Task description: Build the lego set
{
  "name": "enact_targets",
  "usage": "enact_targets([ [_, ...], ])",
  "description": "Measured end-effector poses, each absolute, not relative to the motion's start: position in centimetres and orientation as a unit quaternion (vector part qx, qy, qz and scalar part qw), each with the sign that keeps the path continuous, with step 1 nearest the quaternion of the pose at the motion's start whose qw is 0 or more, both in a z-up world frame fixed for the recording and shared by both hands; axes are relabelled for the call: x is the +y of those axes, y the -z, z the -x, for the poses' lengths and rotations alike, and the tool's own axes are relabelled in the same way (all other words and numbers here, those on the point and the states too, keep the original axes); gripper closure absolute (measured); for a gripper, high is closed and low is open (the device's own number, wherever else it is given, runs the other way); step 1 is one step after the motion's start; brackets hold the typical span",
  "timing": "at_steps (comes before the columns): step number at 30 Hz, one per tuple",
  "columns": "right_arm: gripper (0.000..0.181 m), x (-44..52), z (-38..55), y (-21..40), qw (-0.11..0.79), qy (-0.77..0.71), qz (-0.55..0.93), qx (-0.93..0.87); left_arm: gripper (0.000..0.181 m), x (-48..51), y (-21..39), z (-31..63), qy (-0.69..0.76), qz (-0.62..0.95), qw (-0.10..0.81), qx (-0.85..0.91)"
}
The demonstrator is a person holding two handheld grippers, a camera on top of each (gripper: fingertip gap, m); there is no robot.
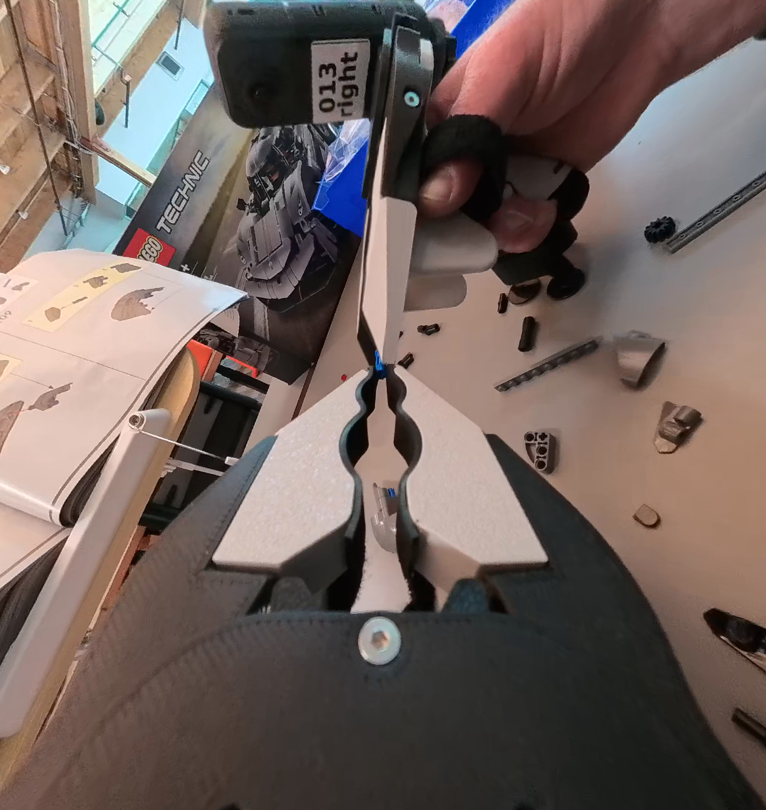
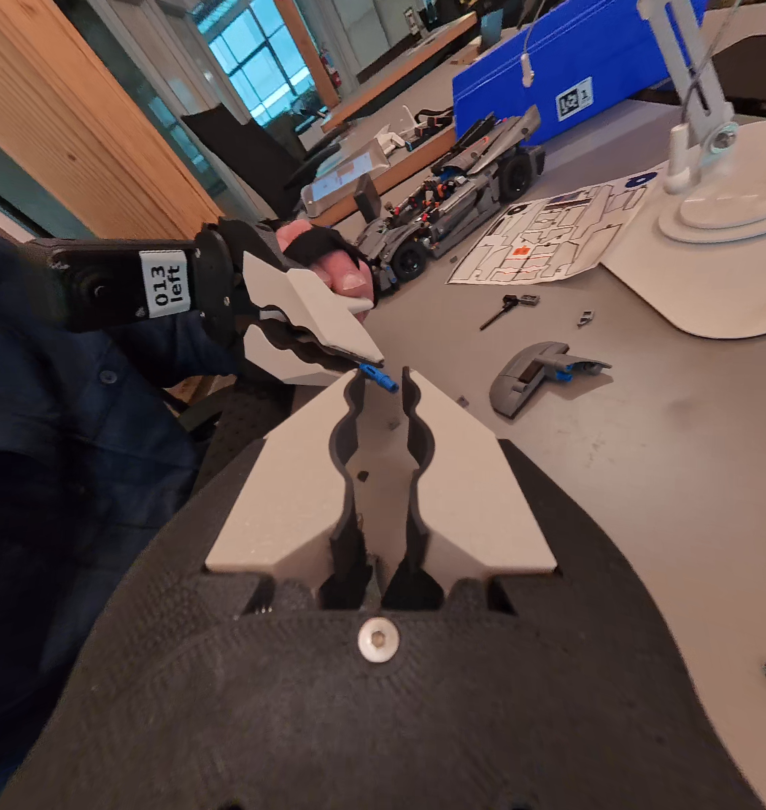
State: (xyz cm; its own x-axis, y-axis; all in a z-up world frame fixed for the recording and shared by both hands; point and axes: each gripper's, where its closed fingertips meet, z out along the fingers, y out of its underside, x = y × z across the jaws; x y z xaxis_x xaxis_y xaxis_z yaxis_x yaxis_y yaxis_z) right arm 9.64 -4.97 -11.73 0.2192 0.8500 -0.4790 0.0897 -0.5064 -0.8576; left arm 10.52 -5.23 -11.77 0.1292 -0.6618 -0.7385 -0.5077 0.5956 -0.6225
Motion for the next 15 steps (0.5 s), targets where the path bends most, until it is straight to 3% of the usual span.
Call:
enact_targets([
  [12, 0.178, -5.2, -9.7, 11.9, 0.379, -0.485, 0.694, -0.373, 0.178, -5.2, 13.3, -10.5, 0.105, 0.471, 0.56, 0.673],
  [15, 0.178, -5.2, -10.2, 14.1, 0.368, -0.392, 0.728, -0.426, 0.172, -6.3, 16.5, -10.2, 0.176, 0.52, 0.45, 0.704],
])
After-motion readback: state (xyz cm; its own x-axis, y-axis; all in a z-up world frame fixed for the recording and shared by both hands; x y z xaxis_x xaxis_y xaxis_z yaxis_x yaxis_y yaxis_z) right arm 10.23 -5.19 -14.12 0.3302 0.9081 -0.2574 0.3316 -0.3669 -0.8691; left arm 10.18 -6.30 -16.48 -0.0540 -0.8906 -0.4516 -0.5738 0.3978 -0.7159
